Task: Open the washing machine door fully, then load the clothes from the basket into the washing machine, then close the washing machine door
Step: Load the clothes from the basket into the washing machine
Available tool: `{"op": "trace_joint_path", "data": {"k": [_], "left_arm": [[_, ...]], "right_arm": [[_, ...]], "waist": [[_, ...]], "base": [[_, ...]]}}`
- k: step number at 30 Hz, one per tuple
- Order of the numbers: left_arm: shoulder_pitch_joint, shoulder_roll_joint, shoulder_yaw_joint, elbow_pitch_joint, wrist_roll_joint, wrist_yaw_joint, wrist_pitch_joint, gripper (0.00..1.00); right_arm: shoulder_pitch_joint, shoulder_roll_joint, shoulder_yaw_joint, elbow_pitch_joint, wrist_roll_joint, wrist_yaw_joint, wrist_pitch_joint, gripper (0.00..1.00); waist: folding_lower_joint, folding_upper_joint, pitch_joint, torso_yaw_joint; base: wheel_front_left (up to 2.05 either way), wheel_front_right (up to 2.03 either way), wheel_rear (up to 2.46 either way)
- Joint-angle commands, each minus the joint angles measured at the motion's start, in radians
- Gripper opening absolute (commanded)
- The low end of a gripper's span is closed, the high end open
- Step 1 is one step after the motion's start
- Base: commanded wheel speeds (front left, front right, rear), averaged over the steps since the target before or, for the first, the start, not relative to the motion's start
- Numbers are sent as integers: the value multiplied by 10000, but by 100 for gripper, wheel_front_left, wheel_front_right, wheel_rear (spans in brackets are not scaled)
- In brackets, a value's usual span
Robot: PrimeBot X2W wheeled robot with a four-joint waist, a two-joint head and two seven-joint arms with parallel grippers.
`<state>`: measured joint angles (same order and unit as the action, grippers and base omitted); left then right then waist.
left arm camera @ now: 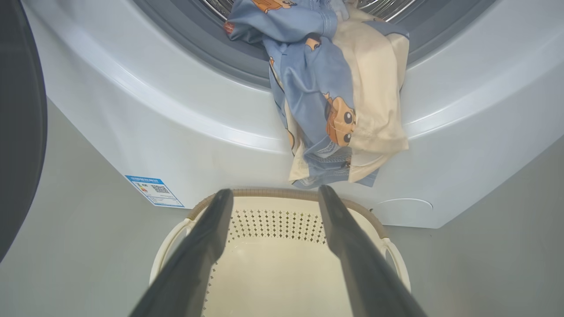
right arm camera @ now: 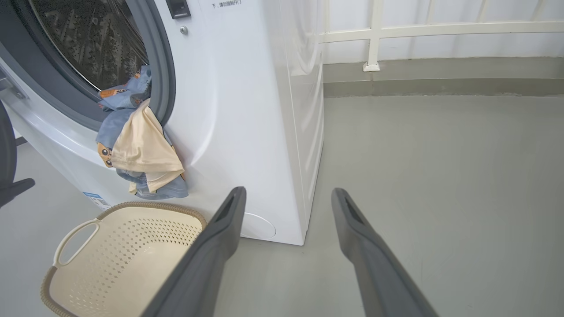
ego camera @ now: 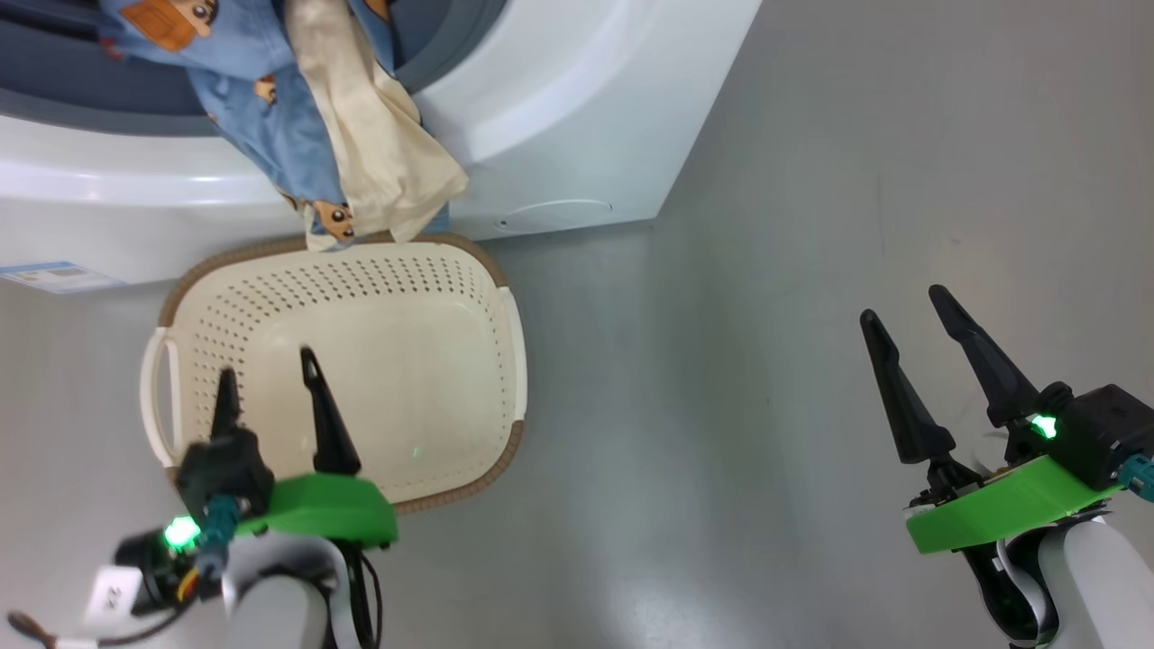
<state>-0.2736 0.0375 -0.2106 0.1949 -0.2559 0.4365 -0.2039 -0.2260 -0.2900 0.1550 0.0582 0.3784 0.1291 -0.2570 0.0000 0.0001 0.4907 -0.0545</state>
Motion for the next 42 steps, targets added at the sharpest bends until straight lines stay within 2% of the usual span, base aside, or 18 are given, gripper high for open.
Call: {"op": "trace_joint_path", "data": {"k": [1, 10, 20, 27, 33, 42], "left_arm": [[385, 136, 163, -344, -92, 163, -114, 100], [1224, 131, -228, -717, -296, 319, -271, 100], [2039, 161, -567, -1119, -431, 89, -345, 100], [2238, 250, -589, -1387, -520, 96, -209, 100], [1772, 243, -642, -1384, -722, -71, -63, 100], [0, 230, -740, -22, -993, -602, 40, 100]], "right_arm": [[165, -153, 161, -242, -98, 16, -48, 100], [424, -112, -19, -224, -144, 16, -48, 100], [928, 101, -222, -156, -171, 16, -48, 100], [1047, 99, -302, -203, -194, 16, -48, 100], [996, 122, -286, -206, -188, 16, -48, 100], [651, 179, -100, -198, -69, 16, -48, 100]], "waist": [[0, -1, -175, 87], [0, -1, -599, 218], [0, -1, -1079, 271], [0, -1, -1040, 276], [0, -1, -916, 225], [0, -1, -387, -229]], "base": [[0, 0, 0], [0, 0, 0], [0, 0, 0], [0, 0, 0], [0, 0, 0], [0, 0, 0]]}}
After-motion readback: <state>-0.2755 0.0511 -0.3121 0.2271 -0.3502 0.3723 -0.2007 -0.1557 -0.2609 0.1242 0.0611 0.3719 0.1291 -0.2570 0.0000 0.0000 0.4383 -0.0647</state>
